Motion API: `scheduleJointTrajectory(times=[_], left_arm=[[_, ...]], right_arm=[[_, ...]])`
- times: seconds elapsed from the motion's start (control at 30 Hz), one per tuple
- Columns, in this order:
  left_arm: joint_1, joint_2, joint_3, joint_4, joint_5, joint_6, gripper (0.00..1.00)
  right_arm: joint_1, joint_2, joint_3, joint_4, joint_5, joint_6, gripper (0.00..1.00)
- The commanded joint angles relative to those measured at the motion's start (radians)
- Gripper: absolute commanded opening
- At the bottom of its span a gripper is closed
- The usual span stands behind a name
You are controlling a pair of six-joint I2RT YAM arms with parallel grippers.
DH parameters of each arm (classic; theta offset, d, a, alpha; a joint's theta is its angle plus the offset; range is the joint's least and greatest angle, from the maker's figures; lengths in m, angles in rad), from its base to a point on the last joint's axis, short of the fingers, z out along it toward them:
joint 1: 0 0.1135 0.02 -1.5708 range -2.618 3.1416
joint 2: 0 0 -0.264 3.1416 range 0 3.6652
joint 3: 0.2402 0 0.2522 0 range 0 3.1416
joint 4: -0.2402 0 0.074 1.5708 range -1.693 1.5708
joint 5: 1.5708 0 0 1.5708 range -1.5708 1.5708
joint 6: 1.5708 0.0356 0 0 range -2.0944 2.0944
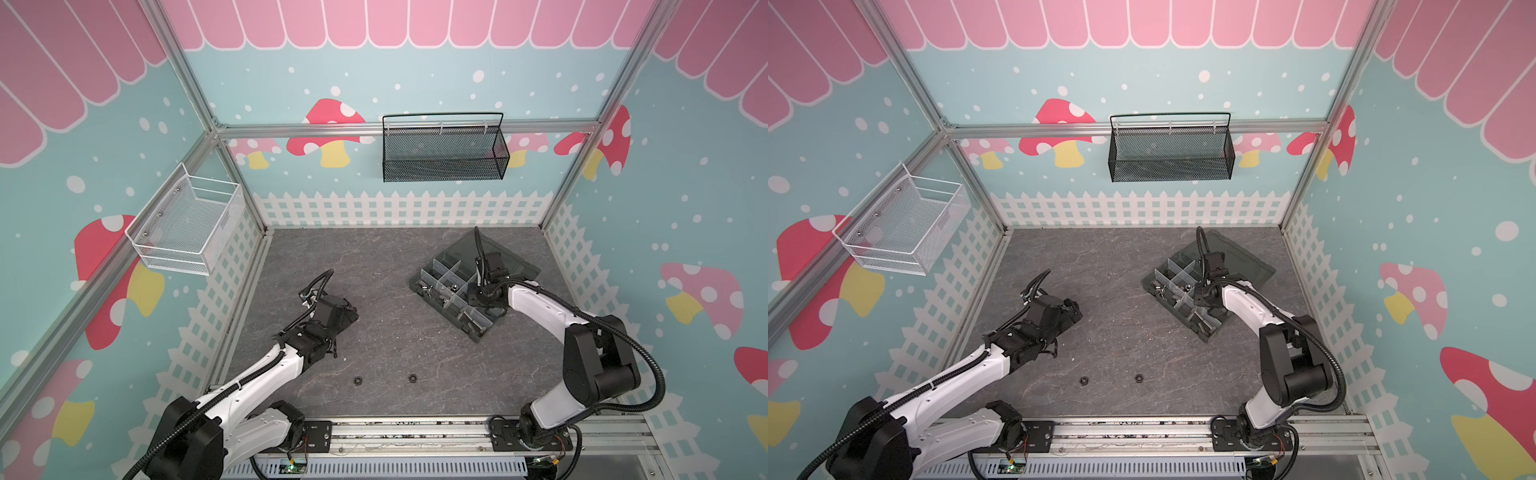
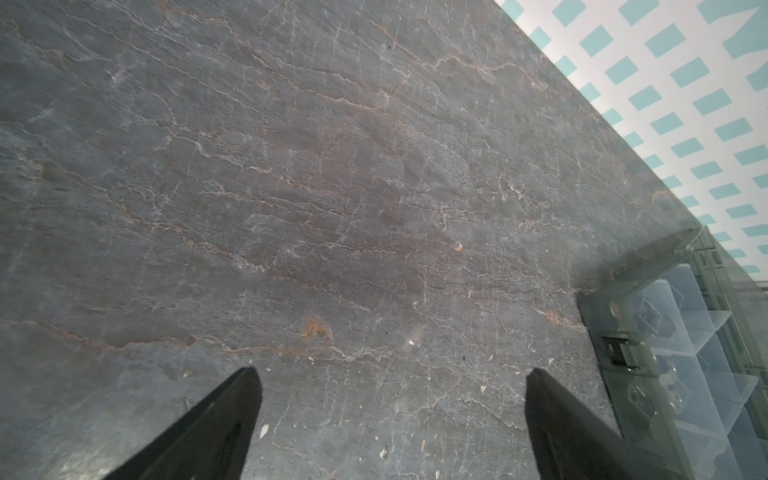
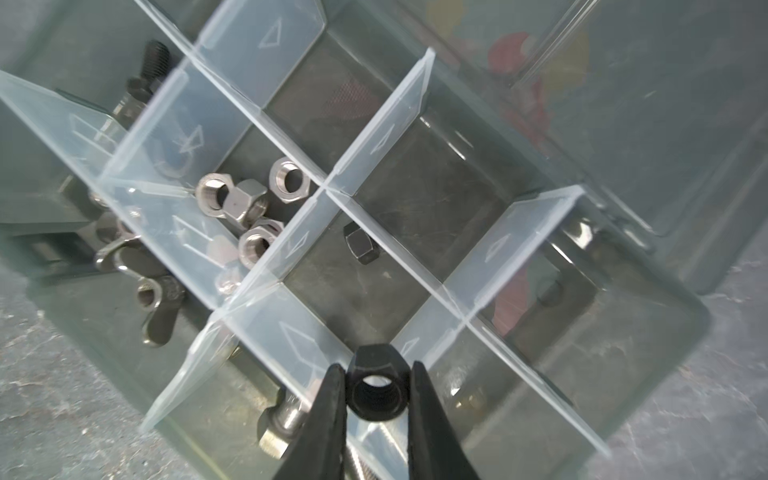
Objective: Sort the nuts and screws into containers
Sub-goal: 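Open the right gripper to drop the black nut into the compartment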
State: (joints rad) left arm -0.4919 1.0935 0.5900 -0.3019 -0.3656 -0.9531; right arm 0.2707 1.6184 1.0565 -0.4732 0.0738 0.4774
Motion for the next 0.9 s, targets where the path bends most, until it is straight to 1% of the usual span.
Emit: scheduleJointTrajectory(times=[0.0,0.07,0.17,0.3,0.37,0.5,0.63,0.73,0.87], left_arm=[[0.006,0.005,0.021,0.014,0.0,0.004,1.0],[0.006,0.003,0.019,0.015,0.0,0.004,1.0],[0.006,0.003,0.018,0.021,0.003,0.004,1.0],[0.006,0.004,0.018,0.022,0.009,0.004,1.0],[0.006,0.004,0.018,0.023,0.008,0.005,1.0],[0.006,0.003,0.018,0.024,0.011,0.007,1.0],[0.006,0.001,0.018,0.023,0.011,0.008,1.0],[0.006,0.001,0.018,0.026,0.011,0.007,1.0],[0.007,0.008,0.017,0.034,0.016,0.005,1.0]], right_arm=[[-0.005,0.034,0.026,0.021,-0.035,-0.032,0.09],[-0.005,0.043,0.028,0.026,-0.042,-0.035,0.13],[-0.005,0.045,0.028,0.028,-0.043,-0.043,0.22],[-0.005,0.033,0.028,0.023,-0.035,-0.049,0.37],[-0.005,0.024,0.029,0.021,-0.034,-0.052,0.41],[-0.005,-0.001,0.035,0.009,-0.038,-0.057,0.43],[0.004,-0.055,0.033,-0.013,-0.022,-0.057,0.46],[0.025,-0.107,0.028,-0.046,0.008,-0.051,0.48],[0.079,-0.172,0.02,-0.099,0.051,-0.032,0.49]])
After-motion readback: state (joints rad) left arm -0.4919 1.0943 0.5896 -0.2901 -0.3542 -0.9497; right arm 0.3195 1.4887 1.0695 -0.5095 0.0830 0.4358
